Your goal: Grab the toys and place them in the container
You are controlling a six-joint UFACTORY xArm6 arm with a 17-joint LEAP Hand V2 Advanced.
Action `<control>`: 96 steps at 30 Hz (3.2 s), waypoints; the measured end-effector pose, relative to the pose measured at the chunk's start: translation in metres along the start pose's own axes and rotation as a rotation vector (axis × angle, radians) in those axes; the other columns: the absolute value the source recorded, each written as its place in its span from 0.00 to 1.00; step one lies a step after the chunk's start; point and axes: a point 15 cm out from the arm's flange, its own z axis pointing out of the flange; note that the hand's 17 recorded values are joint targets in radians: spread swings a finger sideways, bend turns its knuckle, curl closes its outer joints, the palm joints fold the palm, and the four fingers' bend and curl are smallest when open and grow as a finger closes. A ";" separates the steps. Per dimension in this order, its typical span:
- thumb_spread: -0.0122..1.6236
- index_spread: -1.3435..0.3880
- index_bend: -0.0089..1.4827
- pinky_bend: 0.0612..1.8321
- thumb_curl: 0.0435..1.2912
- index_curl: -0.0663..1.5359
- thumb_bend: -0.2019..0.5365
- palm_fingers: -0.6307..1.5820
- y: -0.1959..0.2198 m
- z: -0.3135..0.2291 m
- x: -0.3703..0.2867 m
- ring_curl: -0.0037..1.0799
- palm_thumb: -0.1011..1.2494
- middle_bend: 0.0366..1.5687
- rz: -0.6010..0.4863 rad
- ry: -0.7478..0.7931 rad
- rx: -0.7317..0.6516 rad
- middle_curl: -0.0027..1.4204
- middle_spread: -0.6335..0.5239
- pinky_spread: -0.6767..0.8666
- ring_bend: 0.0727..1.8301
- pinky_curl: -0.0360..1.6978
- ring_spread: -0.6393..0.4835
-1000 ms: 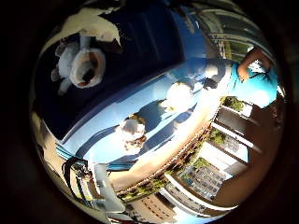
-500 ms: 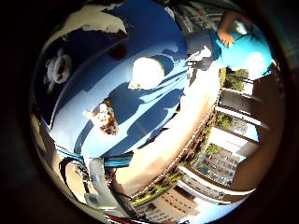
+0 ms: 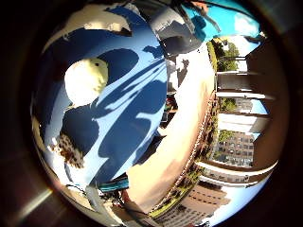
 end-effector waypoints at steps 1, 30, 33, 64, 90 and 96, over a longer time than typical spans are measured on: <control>0.65 0.62 0.11 0.38 0.29 0.16 0.23 0.29 -0.005 0.009 0.004 0.29 0.61 0.09 -0.001 0.001 0.006 0.21 0.67 0.74 0.21 0.19 0.83; 0.64 0.57 0.10 0.52 0.26 0.17 0.23 0.76 -0.027 0.133 -0.004 0.49 0.52 0.45 -0.157 0.004 -0.064 0.41 0.41 0.71 0.56 0.20 0.66; 0.64 0.50 0.14 0.61 0.27 0.15 0.24 0.76 -0.029 0.130 -0.007 0.57 0.54 0.53 -0.172 0.005 -0.058 0.48 0.37 0.69 0.65 0.25 0.61; 0.63 0.13 0.55 0.86 0.58 0.22 0.26 0.68 0.055 -0.014 -0.006 0.78 0.82 0.76 -0.152 -0.018 -0.178 0.79 0.32 0.53 0.79 0.45 0.46; 0.64 0.07 0.48 0.90 0.68 0.47 0.23 0.63 0.037 -0.170 -0.269 0.78 0.75 0.83 -0.366 -0.014 0.177 0.82 0.35 0.52 0.85 0.50 0.46; 0.66 0.08 0.48 0.85 0.60 0.59 0.22 0.65 -0.007 -0.109 -0.307 0.72 0.67 0.78 -0.314 -0.026 0.186 0.77 0.36 0.54 0.81 0.48 0.50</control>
